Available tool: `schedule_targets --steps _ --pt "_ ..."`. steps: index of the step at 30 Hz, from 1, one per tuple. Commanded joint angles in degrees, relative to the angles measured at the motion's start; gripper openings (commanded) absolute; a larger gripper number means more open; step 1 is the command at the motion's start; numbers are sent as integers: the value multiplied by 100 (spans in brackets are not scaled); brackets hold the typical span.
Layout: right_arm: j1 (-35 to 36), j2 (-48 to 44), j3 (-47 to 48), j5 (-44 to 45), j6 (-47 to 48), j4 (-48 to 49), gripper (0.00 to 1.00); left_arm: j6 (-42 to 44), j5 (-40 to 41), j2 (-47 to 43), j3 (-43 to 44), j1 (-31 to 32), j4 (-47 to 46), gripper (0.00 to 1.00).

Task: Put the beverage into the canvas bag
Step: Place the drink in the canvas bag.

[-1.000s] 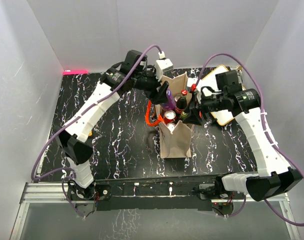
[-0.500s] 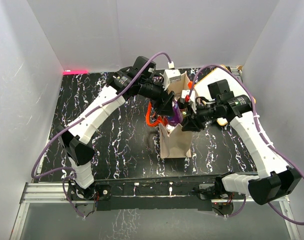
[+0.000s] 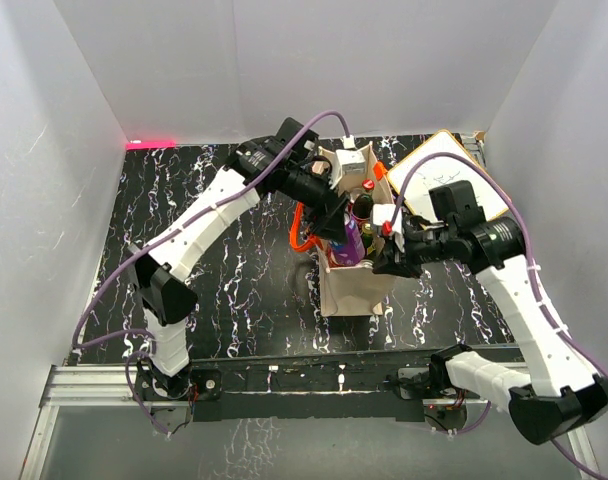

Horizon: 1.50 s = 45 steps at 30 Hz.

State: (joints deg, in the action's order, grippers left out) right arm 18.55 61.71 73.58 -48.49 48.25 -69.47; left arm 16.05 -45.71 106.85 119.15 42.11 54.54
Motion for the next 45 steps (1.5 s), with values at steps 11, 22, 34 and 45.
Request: schedule_targets --steps 11,22,34,45 --pt "52 -929 -406 -350 234 380 8 1046 -656 791 1143 253 1635 0" --pt "49 -1083 -676 -335 -181 1033 8 1586 -943 1138 1163 396 2100 0" --pt "52 -1132 -569 -321 -456 1247 8 2024 -994 1204 633 520 1800 0" --pt "49 -1663 -660 -156 -1345 2005 8 2790 -1027 1276 382 765 1792 0"
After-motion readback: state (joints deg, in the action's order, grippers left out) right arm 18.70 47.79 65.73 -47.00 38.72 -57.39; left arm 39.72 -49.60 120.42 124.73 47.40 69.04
